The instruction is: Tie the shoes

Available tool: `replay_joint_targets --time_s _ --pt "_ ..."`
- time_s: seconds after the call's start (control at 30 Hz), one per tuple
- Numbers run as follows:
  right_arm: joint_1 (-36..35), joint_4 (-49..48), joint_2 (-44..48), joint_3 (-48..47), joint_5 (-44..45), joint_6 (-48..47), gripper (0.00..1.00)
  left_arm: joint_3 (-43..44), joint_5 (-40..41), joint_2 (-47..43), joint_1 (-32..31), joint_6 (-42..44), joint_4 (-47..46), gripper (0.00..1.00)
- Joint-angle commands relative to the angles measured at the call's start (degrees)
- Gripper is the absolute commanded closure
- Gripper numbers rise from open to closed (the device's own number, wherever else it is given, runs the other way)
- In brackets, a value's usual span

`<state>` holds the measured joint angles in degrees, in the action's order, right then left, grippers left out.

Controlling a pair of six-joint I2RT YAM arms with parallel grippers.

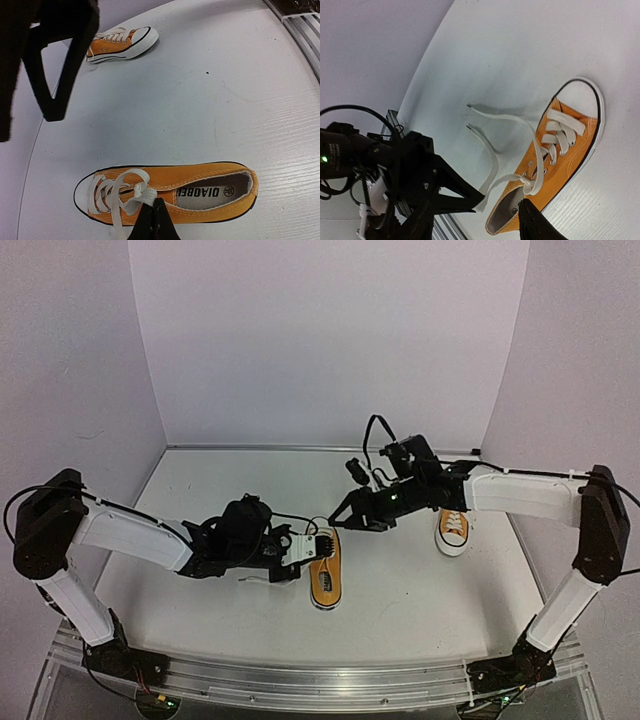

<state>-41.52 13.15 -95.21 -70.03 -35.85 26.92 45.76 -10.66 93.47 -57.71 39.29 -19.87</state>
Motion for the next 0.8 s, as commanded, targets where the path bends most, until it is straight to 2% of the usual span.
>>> replay_joint_targets --time_s 0.0,0.23,0.63,0.77 --pt "0.1 -7.3 -0.5 4.6 -2.7 2.6 0.48 3.5 2.4 2.9 -0.1 0.7 -3.3 1.00" --pt "-0.1 -9.5 -2.5 6.3 -3.0 2.5 0.49 3.9 2.1 5.5 -0.1 -0.8 -7.1 1.00" --pt "-1.9 -10.8 -7.0 5.4 -4.4 4.4 0.60 3.1 2.8 5.1 0.0 -0.1 -8.6 1.00" --pt "-2.2 -11.6 -7.3 5.0 -5.3 5.1 0.67 3.1 2.9 5.2 0.0 0.2 -8.4 1.00"
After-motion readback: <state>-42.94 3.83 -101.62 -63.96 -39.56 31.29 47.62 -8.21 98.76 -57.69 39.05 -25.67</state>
